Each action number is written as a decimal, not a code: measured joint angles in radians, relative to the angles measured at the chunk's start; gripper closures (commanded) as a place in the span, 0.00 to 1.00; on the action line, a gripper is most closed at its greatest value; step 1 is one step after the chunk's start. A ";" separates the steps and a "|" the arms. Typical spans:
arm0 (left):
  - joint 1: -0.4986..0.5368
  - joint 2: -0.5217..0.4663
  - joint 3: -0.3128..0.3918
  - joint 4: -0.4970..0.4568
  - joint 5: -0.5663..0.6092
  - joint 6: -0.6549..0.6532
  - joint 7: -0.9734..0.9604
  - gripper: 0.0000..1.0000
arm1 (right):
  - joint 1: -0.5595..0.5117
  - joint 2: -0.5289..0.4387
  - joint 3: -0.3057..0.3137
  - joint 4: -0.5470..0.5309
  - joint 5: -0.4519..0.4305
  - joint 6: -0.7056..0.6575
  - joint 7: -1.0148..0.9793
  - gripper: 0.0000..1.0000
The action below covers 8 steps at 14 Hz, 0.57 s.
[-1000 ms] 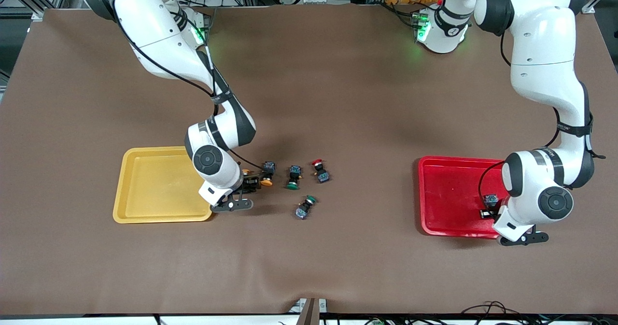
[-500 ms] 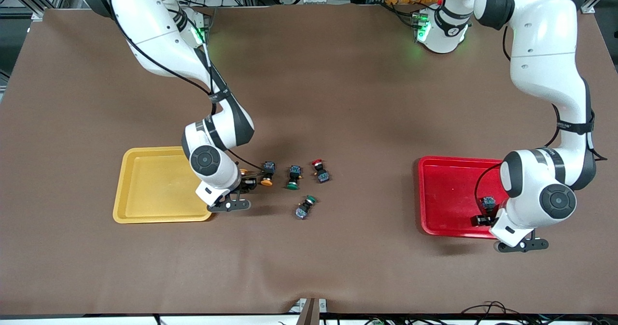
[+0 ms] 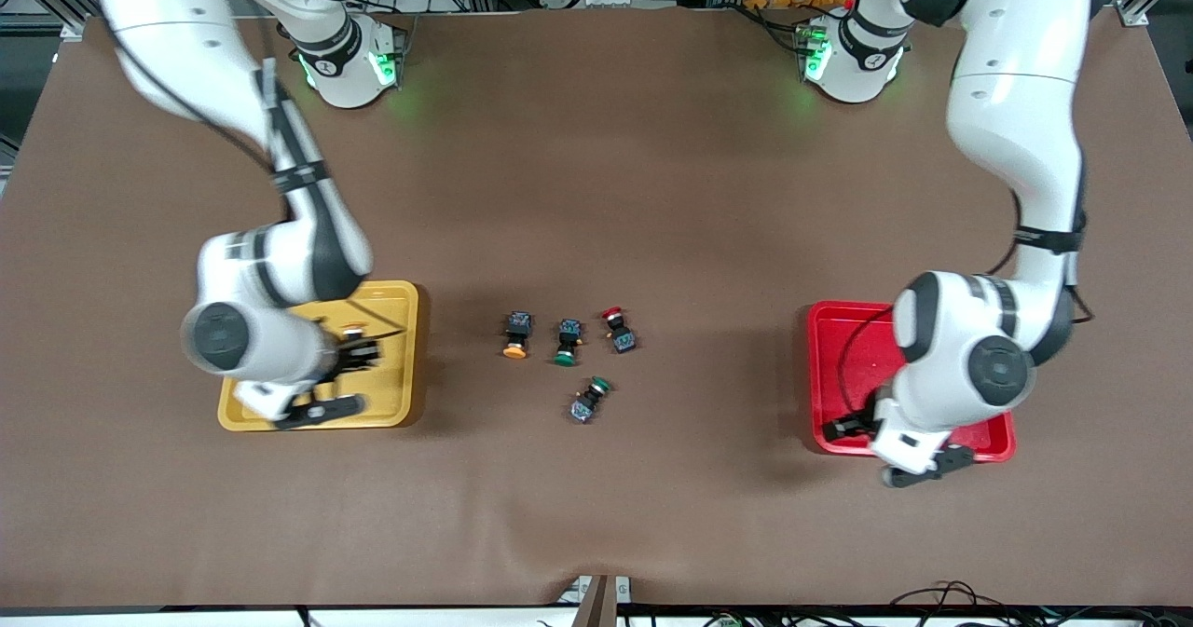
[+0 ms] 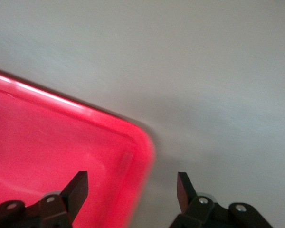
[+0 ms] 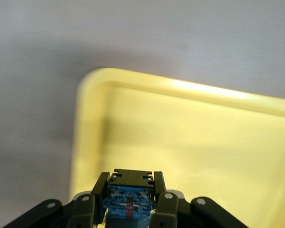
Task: Place red and yellow buttons in trays
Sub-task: 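Release the red button in the red tray while the right gripper lowers yellow button, then move the left gripper to the pile and grasp another red button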
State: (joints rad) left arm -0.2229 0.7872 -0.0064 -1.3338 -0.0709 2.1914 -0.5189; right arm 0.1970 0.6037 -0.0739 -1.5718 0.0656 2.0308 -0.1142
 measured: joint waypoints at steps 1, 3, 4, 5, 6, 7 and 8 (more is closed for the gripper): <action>-0.037 0.000 -0.001 0.006 0.000 0.000 -0.069 0.16 | -0.026 0.003 0.000 -0.014 0.000 0.019 -0.022 1.00; -0.113 0.001 -0.003 0.011 -0.001 0.009 -0.193 0.16 | -0.035 0.011 0.004 -0.074 0.000 0.115 -0.031 1.00; -0.150 0.004 -0.003 0.011 -0.002 0.020 -0.244 0.16 | -0.030 0.017 0.010 -0.107 0.000 0.166 -0.030 1.00; -0.186 0.010 -0.003 0.010 -0.002 0.034 -0.289 0.16 | -0.024 0.025 0.015 -0.130 0.000 0.202 -0.028 1.00; -0.222 0.020 -0.003 0.010 -0.003 0.052 -0.330 0.16 | -0.019 0.035 0.017 -0.142 0.000 0.221 -0.025 1.00; -0.255 0.032 -0.003 0.010 -0.003 0.072 -0.366 0.16 | -0.015 0.042 0.018 -0.148 0.005 0.229 -0.023 1.00; -0.285 0.045 -0.002 0.010 -0.003 0.094 -0.399 0.16 | -0.014 0.045 0.019 -0.150 0.016 0.232 -0.023 1.00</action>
State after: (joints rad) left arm -0.5077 0.8323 -0.0089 -1.3235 -0.0739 2.2850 -0.9184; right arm 0.1833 0.6491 -0.0551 -1.7217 0.0813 2.2627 -0.1368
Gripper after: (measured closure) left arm 0.159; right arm 0.586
